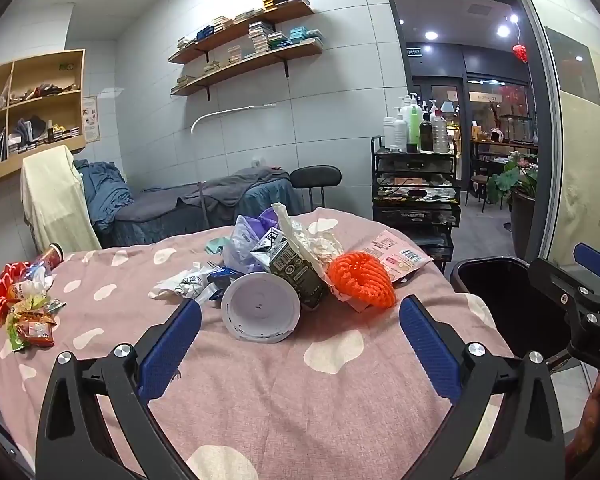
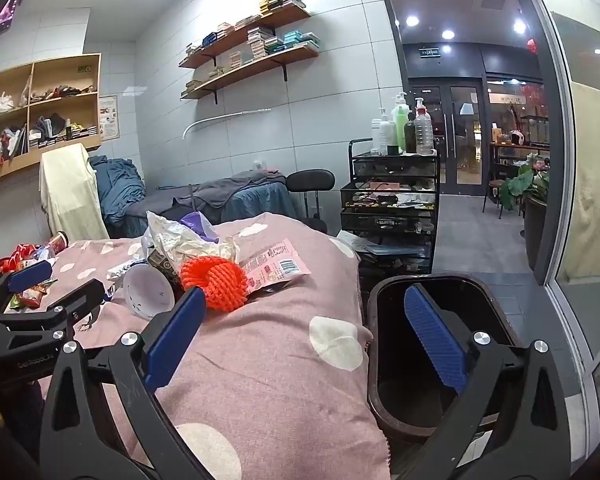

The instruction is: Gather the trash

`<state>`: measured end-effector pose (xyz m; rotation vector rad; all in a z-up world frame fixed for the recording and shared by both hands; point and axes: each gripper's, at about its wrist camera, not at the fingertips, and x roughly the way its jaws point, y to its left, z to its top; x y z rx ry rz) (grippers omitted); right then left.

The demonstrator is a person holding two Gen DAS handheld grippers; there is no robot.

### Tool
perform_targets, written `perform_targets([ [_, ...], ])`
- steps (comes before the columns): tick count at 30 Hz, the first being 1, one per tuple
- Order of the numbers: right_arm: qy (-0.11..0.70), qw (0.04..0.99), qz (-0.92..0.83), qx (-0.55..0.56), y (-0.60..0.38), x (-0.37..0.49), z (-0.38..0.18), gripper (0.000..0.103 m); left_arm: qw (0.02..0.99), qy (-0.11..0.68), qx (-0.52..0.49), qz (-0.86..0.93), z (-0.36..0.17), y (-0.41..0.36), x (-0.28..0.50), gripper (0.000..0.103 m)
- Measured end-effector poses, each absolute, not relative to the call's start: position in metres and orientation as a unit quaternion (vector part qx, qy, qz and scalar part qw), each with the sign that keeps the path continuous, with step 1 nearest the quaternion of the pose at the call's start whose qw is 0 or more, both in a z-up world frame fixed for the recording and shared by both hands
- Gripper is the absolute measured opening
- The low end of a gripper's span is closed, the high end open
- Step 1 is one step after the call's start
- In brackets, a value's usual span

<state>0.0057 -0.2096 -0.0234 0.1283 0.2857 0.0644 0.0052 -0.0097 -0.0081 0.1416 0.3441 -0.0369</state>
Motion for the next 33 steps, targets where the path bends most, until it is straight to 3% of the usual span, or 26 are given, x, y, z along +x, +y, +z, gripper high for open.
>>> perform_targets([
  [33, 0.141, 0.987, 0.043, 0.058, -0.202, 0.004, -0.024, 0.098, 0.983, 0.173, 0.065, -0.020, -0.006, 0.000, 0.001, 0.098],
])
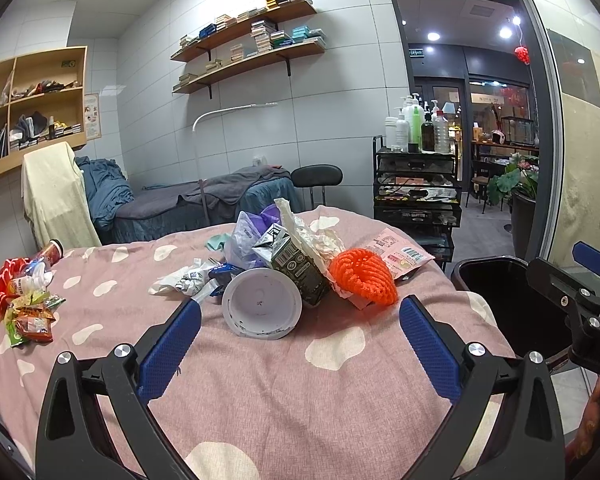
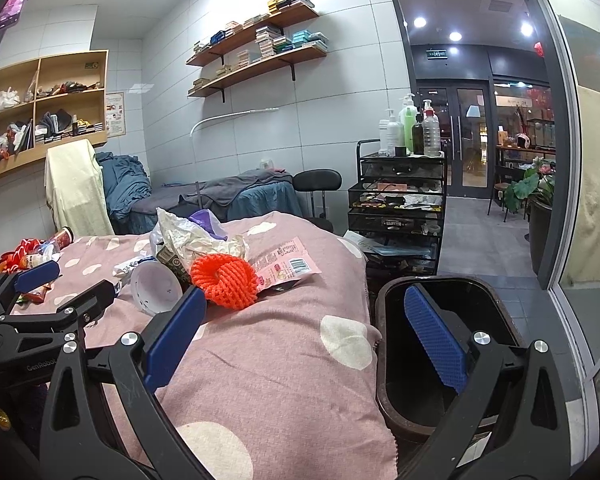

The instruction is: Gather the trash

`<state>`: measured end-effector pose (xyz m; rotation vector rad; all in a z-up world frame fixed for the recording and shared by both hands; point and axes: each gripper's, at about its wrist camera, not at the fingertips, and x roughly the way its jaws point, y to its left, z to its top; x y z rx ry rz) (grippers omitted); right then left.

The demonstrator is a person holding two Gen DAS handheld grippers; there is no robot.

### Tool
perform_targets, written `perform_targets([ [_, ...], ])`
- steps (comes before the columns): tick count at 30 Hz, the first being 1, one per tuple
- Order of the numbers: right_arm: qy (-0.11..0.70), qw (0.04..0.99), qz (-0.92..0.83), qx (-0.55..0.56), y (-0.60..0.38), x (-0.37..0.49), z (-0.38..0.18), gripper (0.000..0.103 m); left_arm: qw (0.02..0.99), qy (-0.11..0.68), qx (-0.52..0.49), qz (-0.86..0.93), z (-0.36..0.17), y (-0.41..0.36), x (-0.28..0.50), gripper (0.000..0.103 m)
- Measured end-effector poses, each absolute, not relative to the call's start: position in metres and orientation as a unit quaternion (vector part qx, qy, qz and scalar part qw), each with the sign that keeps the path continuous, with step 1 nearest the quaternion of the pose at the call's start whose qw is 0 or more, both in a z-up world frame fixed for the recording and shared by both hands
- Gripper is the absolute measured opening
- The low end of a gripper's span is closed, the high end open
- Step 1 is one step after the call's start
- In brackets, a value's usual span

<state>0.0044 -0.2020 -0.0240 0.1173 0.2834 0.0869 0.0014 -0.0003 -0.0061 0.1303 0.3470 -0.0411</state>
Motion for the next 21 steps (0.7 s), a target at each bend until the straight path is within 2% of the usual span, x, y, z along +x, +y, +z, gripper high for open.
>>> perform_targets([
  [21, 0.142, 0.987, 0.045, 0.057, -0.1993, 0.0047, -0.0244, 0.098, 0.983, 0.174, 0.064, -0.020, -0.0067, 0.0001, 0.0015, 0.098],
])
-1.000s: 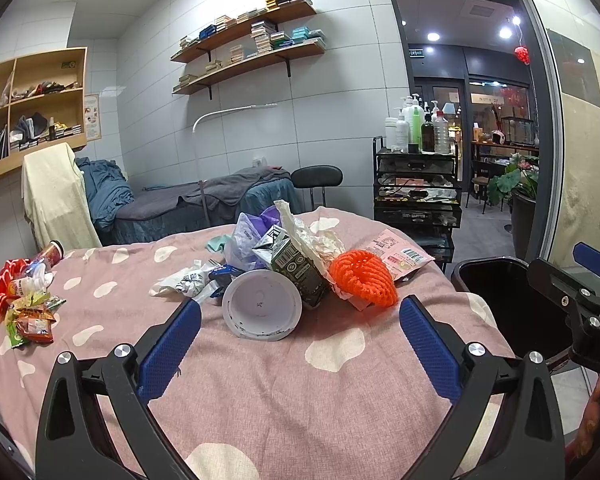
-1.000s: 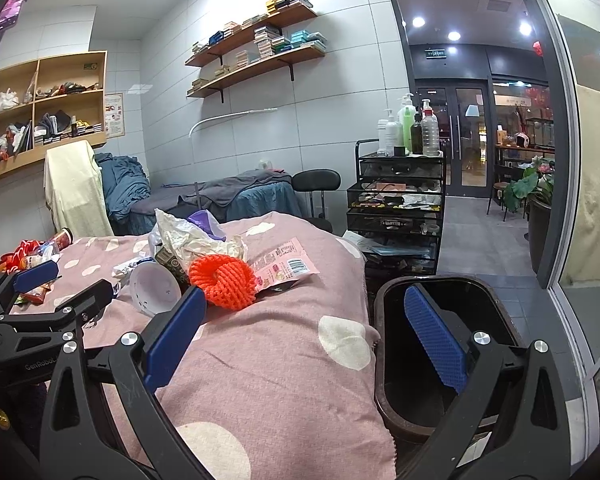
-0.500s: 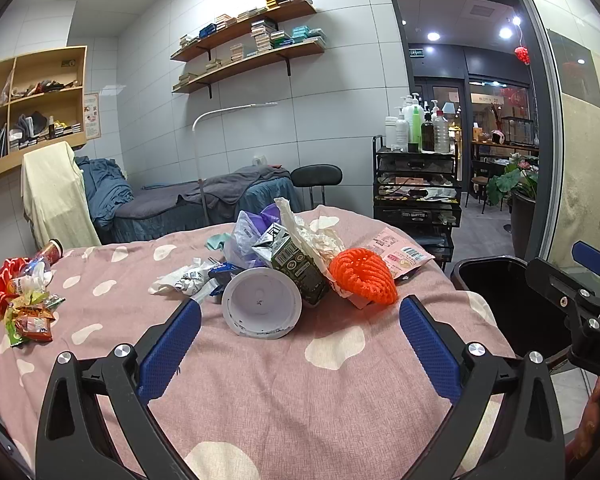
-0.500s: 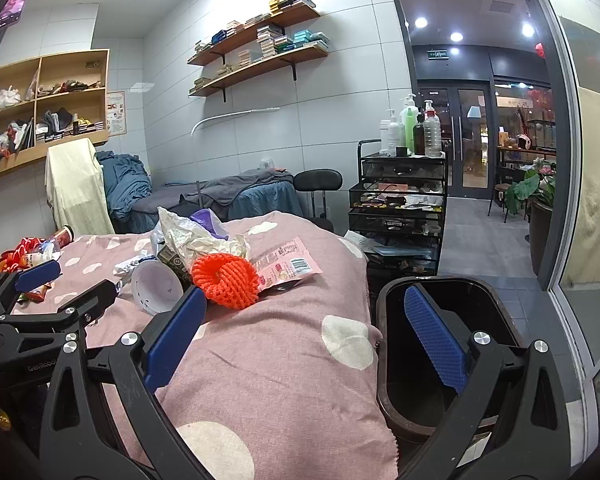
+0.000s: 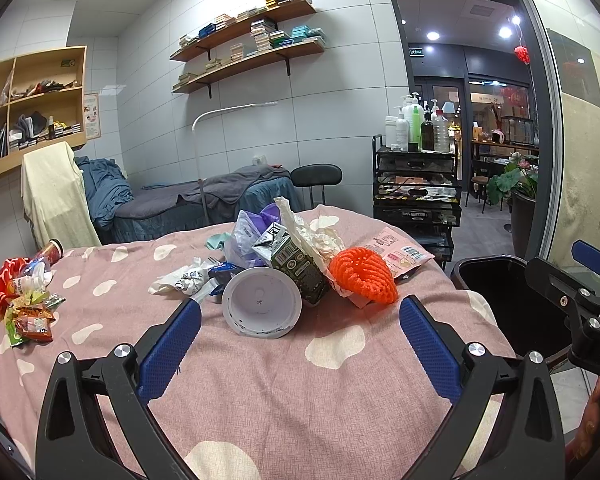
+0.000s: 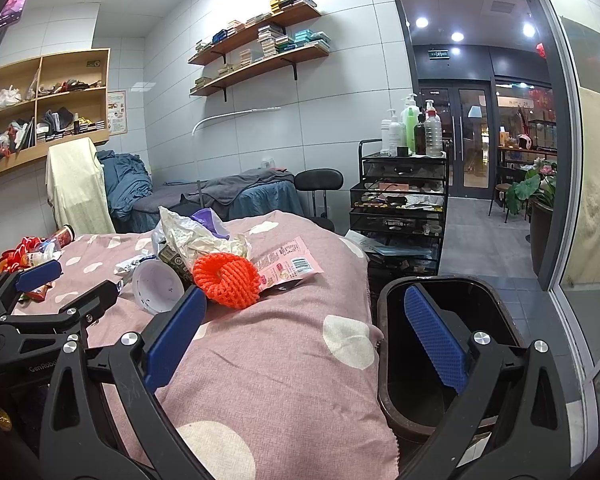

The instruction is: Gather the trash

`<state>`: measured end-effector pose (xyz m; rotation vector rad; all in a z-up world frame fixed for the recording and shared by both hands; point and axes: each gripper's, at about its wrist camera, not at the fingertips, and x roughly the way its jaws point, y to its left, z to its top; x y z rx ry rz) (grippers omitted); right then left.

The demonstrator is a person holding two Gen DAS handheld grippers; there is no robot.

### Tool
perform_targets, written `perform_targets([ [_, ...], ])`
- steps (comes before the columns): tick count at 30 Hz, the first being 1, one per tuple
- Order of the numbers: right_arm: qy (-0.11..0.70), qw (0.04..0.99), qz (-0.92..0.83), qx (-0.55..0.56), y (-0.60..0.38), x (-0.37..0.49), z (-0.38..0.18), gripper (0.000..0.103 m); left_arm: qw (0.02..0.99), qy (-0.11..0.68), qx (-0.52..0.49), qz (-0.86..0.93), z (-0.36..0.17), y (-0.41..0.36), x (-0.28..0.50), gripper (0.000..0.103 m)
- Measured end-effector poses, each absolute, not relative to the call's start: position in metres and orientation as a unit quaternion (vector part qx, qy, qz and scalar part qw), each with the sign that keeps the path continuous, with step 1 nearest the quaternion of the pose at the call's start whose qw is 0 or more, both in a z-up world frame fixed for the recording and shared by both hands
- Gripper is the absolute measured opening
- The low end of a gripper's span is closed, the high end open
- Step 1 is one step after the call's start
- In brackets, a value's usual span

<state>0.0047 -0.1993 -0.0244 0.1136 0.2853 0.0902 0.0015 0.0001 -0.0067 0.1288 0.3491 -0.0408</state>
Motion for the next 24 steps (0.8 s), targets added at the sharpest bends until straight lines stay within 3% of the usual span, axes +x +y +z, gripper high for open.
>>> perform_targets([
  [24, 0.149, 0.986, 0.051, 0.050, -0.1960, 0.0091, -0.0262, 0.098, 0.982, 0.176, 0.064, -0.021, -0.0111, -0.0001, 0.0000, 0.098],
])
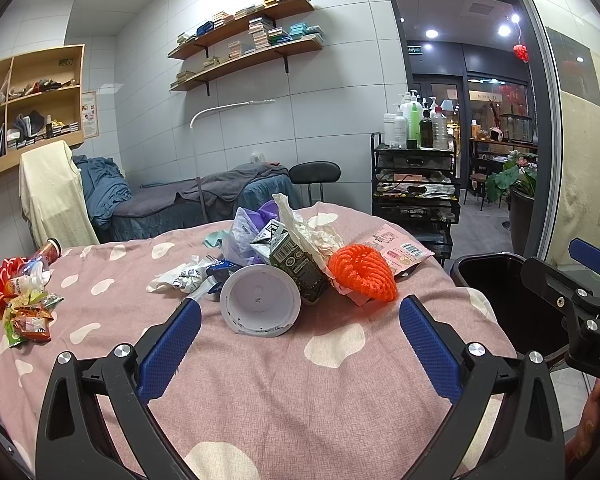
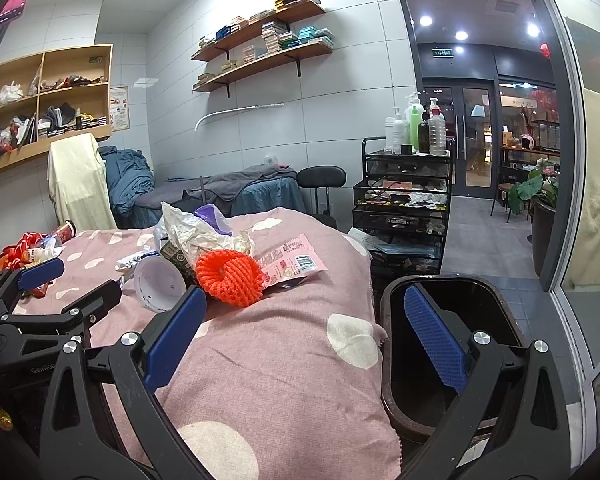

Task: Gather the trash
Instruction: 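Grasp the blue yogurt cup with the left gripper while the right grasps the orange mesh net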

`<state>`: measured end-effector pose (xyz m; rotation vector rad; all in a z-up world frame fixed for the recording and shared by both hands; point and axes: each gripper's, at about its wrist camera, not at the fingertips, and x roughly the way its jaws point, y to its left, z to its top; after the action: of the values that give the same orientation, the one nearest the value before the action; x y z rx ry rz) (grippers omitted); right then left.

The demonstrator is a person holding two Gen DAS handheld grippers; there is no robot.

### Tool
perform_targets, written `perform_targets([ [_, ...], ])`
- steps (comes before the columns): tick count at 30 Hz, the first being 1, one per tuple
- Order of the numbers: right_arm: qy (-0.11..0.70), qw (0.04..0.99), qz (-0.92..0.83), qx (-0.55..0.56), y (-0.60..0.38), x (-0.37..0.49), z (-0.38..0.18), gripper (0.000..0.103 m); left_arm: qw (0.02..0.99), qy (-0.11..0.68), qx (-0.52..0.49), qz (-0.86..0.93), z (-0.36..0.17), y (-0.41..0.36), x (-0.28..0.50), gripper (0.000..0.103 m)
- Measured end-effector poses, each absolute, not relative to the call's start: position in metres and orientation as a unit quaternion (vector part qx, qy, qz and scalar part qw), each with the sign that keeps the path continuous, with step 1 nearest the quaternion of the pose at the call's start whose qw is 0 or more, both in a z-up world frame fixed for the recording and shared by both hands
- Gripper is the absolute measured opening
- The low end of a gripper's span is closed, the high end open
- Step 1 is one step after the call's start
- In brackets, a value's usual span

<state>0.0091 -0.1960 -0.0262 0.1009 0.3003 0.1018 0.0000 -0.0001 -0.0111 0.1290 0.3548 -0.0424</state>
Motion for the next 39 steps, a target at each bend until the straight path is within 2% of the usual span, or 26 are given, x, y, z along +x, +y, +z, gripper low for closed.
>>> perform_targets([
  [12, 0.213, 0.973, 0.091, -0.001, -0.174, 0.041, -0.040, 0.098, 0.968, 0.237, 0.077, -0.027, -0.029, 0.022, 0.023, 0.098],
  [24, 0.281, 0.945, 0.163, -0.034, -0.139, 0.116, -0.041, 0.098, 0.943, 0.313, 0.109, -0.005, -0.038, 0.065, 0.095, 0.097],
  [26, 0.291, 0.940, 0.169, -0.046, -0.131, 0.127, -0.041, 0.098, 0.938, 0.325, 0.120, -0.006, -0.040, 0.066, 0.106, 0.093],
  [33, 0.322, 0.924, 0.186, -0.086, -0.110, 0.162, -0.047, 0.098, 0.922, 0.365, 0.129, -0.011, -0.050, 0.066, 0.141, 0.070],
  [35, 0.329, 0.922, 0.180, -0.099, -0.104, 0.172, -0.050, 0.095, 0.918, 0.375, 0.132, -0.007, -0.053, 0.065, 0.147, 0.061],
  [37, 0.339, 0.917, 0.185, -0.101, -0.101, 0.178, -0.054, 0.082, 0.913, 0.388, 0.125, -0.009, -0.056, 0.065, 0.151, 0.049],
  [39, 0.355, 0.909, 0.196, -0.099, -0.098, 0.186, -0.059, 0.059, 0.911, 0.395, 0.120, -0.006, -0.058, 0.066, 0.152, 0.041],
])
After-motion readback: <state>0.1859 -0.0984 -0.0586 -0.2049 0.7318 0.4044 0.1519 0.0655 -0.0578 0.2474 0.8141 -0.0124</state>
